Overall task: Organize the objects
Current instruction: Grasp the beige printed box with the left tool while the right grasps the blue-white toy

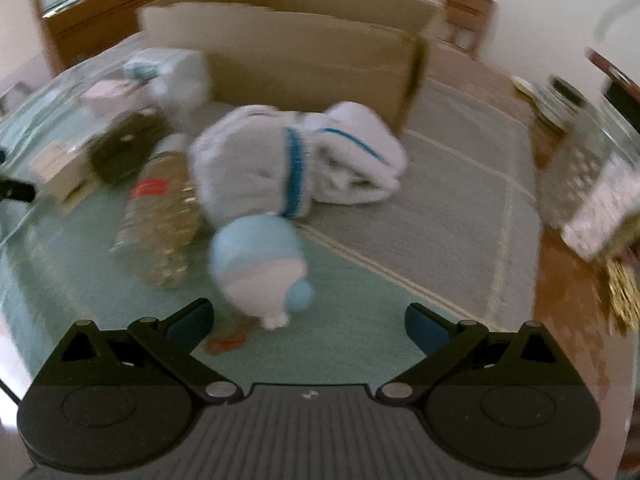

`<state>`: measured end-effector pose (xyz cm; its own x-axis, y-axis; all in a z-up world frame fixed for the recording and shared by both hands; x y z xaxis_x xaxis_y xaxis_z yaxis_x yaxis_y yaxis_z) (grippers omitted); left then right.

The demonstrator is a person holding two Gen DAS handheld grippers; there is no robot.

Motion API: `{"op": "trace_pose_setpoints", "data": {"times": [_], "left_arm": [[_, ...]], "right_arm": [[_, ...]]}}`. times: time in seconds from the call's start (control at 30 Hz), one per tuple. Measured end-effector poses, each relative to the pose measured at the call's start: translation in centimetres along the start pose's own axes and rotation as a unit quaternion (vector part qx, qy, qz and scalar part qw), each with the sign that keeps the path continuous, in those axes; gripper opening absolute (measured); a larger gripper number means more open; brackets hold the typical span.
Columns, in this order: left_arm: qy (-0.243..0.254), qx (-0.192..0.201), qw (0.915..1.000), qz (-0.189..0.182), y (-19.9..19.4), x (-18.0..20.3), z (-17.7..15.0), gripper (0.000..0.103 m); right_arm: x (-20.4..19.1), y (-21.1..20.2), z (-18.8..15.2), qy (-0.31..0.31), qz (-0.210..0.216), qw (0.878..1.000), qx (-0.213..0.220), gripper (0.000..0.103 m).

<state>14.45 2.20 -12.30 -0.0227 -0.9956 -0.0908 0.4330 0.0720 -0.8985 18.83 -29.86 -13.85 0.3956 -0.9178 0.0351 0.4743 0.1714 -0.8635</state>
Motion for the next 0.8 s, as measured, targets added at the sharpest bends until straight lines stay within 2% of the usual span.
{"op": "trace_pose_setpoints", "data": {"times": [0.1, 0.3, 0.63, 0.8], "left_arm": [[0.005, 0.006, 0.9999, -0.015, -0.1, 1.5, 0.1, 0.101], [0.0, 0.006, 0.9997, -0.025, 1.1, 3.3, 1.0, 0.101], [-0.044, 0.01, 0.9986, -0.026, 2.4, 3.5, 2.0, 0.101], [-0.047, 0.013, 0.9985, -0.025, 2.4, 3.3, 2.3, 0.094]], "right_arm": [[-0.5, 0.4, 0.3, -0.008, 0.026, 1.0, 0.004, 0.103], [-0.6, 0.7, 0.8, -0.032, 0.042, 0.998, 0.021, 0.103], [-0.5, 0.9, 1.4, -0.08, 0.07, 0.994, 0.017, 0.103], [-0.3, 0.9, 1.8, -0.097, 0.078, 0.992, 0.005, 0.103]]}}
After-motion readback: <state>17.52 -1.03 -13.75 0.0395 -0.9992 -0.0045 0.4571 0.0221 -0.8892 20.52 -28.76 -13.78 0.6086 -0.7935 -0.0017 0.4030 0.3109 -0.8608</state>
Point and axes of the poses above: each gripper's, at about its wrist camera, not at the fingertips, and y roughly the way its jaws point, x to its right, z to its top, the point moved 4 cm from there along y, roughly the way its jaws point, and after that the axes turned 4 degrees about -x, right-handed, at the moved point
